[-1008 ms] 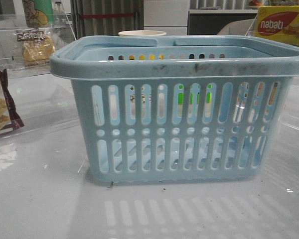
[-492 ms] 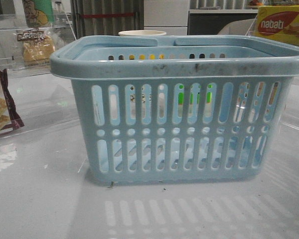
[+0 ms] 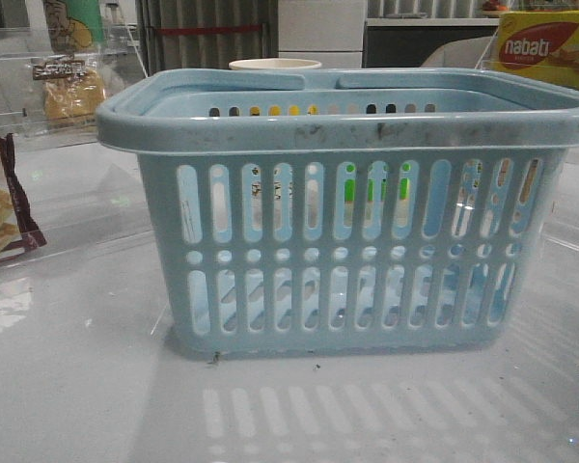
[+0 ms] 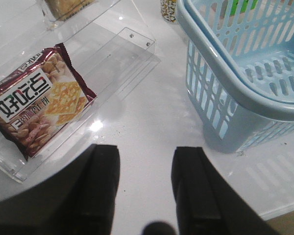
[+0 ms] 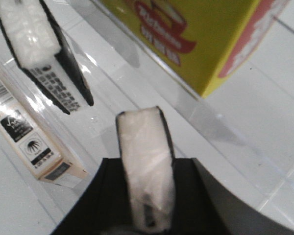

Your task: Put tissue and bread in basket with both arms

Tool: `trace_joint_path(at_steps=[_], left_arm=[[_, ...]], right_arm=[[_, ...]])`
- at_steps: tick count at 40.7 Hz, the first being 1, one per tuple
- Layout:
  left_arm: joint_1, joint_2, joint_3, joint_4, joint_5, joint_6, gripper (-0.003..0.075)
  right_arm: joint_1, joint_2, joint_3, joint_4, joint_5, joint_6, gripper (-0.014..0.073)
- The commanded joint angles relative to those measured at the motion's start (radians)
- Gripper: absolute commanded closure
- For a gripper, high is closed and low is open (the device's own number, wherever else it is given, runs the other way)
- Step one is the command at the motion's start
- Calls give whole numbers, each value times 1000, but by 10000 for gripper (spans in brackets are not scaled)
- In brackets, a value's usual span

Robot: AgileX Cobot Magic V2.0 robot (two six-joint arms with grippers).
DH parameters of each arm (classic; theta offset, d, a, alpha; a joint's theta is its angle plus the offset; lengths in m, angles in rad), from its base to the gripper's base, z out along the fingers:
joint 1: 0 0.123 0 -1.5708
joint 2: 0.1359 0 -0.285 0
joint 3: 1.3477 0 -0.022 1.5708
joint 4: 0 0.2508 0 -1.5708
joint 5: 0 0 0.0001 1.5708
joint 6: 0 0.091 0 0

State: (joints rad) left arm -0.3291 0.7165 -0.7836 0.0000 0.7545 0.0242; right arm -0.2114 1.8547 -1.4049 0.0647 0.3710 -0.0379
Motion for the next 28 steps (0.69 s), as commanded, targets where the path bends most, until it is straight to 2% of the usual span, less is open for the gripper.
trace_joint_path(at_steps=[1, 9, 14, 22, 28], left_arm=[[-8, 2, -29, 0, -73, -1, 393], [-8, 2, -29, 0, -73, -1, 393], [-8, 2, -29, 0, -73, -1, 393], [-8, 2, -29, 0, -73, -1, 393], [-8, 2, -29, 0, -75, -1, 393]], right_arm=[[0, -107, -38, 37, -57, -3, 425], [37, -251, -38, 53, -24, -3, 425], [93, -364, -38, 53, 67, -4, 431], [238, -507, -38, 53, 242, -28, 431], [377, -532, -38, 53, 363, -33, 429]])
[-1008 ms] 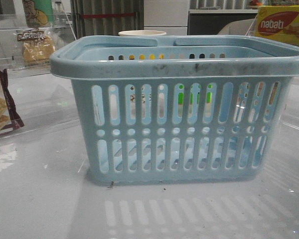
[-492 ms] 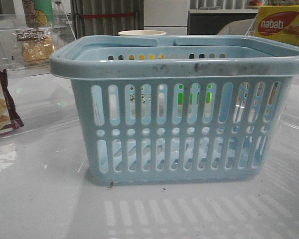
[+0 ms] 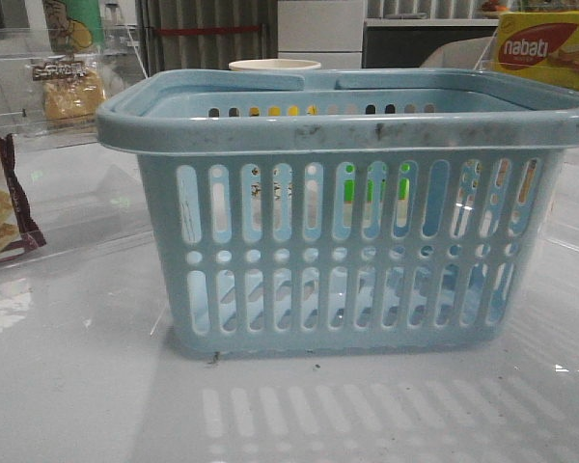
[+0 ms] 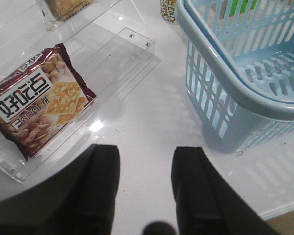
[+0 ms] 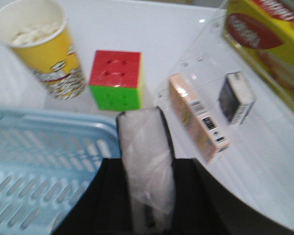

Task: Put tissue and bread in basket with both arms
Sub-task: 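Carry the black box over the basket and release it inside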

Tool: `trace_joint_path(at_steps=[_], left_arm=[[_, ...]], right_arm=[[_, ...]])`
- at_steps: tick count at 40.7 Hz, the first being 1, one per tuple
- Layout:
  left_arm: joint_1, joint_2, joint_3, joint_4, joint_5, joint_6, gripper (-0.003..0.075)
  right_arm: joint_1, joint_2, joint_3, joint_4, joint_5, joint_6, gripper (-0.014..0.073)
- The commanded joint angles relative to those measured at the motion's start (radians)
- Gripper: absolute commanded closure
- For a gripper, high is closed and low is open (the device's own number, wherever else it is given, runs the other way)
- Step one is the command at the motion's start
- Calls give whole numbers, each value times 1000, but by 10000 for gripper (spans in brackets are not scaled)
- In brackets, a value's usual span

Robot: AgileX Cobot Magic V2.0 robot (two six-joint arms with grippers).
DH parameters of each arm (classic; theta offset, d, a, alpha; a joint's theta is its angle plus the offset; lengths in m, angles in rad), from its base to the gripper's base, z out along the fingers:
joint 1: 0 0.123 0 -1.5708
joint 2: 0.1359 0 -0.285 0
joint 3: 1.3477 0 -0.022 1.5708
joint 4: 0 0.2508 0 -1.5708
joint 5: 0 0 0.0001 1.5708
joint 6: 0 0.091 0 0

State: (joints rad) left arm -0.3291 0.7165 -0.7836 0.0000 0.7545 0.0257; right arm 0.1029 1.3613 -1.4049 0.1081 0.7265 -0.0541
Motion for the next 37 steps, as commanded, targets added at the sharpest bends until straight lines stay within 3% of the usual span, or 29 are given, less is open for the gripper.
trace_joint_path(at_steps=[1, 7, 13, 17, 21, 24, 37], left_arm=[[-8, 2, -29, 0, -75, -2, 393], [-8, 2, -29, 0, -75, -2, 393], [-8, 2, -29, 0, -75, -2, 393], [-8, 2, -29, 0, -75, -2, 393], [-8, 2, -29, 0, -75, -2, 393], [-8, 2, -29, 0, -75, -2, 393], [-8, 2, -29, 0, -75, -2, 391]], right_arm=[[90, -37, -36, 9, 27, -17, 429], [226, -5, -7, 12, 25, -17, 429], [296, 74, 21, 12, -27, -17, 404], [301, 128, 23, 16, -38, -17, 286], [301, 173, 23, 16, -45, -17, 106], [301, 187, 23, 15, -58, -17, 32], [309, 8, 110, 13, -120, -63, 21]])
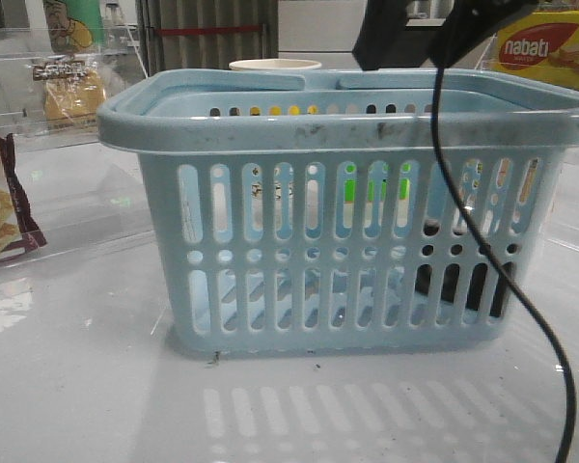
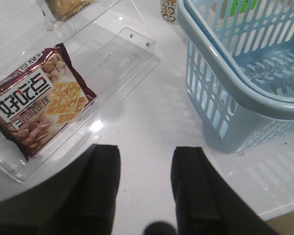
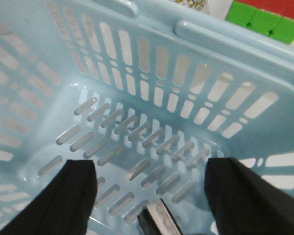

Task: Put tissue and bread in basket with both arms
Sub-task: 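Carry the black box over the basket and release it inside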

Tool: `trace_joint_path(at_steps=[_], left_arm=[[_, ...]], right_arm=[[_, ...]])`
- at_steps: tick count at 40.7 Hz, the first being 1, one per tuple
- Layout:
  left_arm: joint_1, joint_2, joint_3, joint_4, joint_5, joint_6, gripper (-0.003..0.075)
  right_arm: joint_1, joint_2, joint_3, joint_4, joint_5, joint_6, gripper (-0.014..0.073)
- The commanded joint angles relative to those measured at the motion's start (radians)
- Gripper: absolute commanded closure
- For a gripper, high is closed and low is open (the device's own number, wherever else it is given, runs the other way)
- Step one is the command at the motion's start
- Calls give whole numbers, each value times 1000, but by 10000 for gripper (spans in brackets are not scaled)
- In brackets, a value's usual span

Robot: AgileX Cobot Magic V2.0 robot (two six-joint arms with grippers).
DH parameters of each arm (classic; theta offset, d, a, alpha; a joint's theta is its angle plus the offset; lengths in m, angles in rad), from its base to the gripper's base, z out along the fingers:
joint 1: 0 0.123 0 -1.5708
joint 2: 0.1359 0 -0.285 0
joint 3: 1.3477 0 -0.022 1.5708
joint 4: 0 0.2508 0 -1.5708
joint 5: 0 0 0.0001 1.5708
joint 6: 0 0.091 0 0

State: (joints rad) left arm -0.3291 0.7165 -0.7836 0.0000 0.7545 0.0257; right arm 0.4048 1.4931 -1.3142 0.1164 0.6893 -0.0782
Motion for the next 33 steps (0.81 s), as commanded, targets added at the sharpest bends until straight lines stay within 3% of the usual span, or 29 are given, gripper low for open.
trace_joint_path(at_steps=[1, 16, 24, 33], left_arm=[[-8, 2, -29, 0, -75, -2, 391], [-8, 2, -29, 0, -75, -2, 374], [-8, 2, -29, 0, -119, -2, 146], [-4, 113, -50, 44, -164, -2, 122]], right_arm=[[7, -147, 38, 5, -92, -46, 21], [7, -559, 348, -39, -101, -49, 21], [7, -704, 444, -39, -96, -49, 21], [7, -748, 466, -39, -89, -48, 21]])
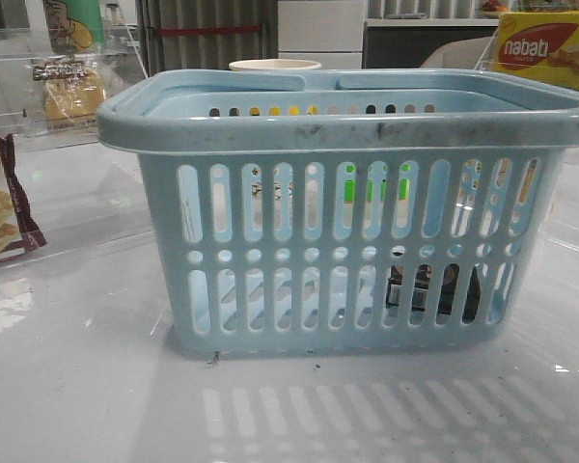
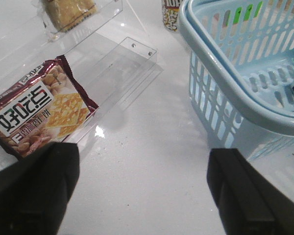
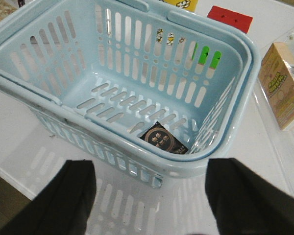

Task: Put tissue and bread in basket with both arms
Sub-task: 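Carry the black box over the basket and release it inside, then grasp the wrapped bread bun on the upper shelf with the left gripper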

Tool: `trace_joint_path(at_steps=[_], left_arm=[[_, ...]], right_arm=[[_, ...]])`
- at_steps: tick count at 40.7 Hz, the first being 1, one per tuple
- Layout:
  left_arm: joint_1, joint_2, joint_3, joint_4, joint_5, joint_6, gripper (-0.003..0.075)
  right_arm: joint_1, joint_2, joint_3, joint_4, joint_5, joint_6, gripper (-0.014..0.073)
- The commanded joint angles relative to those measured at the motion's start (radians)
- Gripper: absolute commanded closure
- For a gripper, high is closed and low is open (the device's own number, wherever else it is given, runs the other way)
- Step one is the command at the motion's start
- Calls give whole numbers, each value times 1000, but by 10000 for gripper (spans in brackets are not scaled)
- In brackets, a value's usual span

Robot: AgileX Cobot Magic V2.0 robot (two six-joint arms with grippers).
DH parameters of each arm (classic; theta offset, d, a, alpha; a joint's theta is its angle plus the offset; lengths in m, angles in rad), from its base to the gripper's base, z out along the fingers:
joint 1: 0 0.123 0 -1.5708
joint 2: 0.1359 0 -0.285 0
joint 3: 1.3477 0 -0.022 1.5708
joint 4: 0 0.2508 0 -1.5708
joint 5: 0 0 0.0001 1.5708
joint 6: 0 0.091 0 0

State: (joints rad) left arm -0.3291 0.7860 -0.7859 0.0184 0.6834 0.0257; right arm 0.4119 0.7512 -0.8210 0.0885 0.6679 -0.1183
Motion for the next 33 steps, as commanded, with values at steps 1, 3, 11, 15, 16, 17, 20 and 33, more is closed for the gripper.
trace_joint_path(at_steps=[1, 3, 11, 15, 16, 17, 20, 33], left_arm=[[-1, 69, -57, 37, -95, -2, 122], [10, 127, -90, 50, -106, -2, 122], [89, 357, -258, 59, -120, -2, 122], [124, 473, -345, 59, -127, -2, 122], [133, 505, -372, 59, -127, -2, 123], [140, 528, -392, 59, -127, -2, 123], [159, 609, -463, 59, -127, -2, 127], [181, 861, -731, 68, -136, -2, 142]], right_arm=[[0, -6, -26, -11, -68, -8, 21], [0, -6, -26, -11, -68, -8, 21], [0, -6, -26, -11, -68, -8, 21], [0, -6, -26, -11, -68, -8, 21], [0, -6, -26, -11, -68, -8, 21], [0, -6, -26, -11, -68, -8, 21], [0, -6, -26, -11, -68, -8, 21], [0, -6, -26, -11, -68, -8, 21]])
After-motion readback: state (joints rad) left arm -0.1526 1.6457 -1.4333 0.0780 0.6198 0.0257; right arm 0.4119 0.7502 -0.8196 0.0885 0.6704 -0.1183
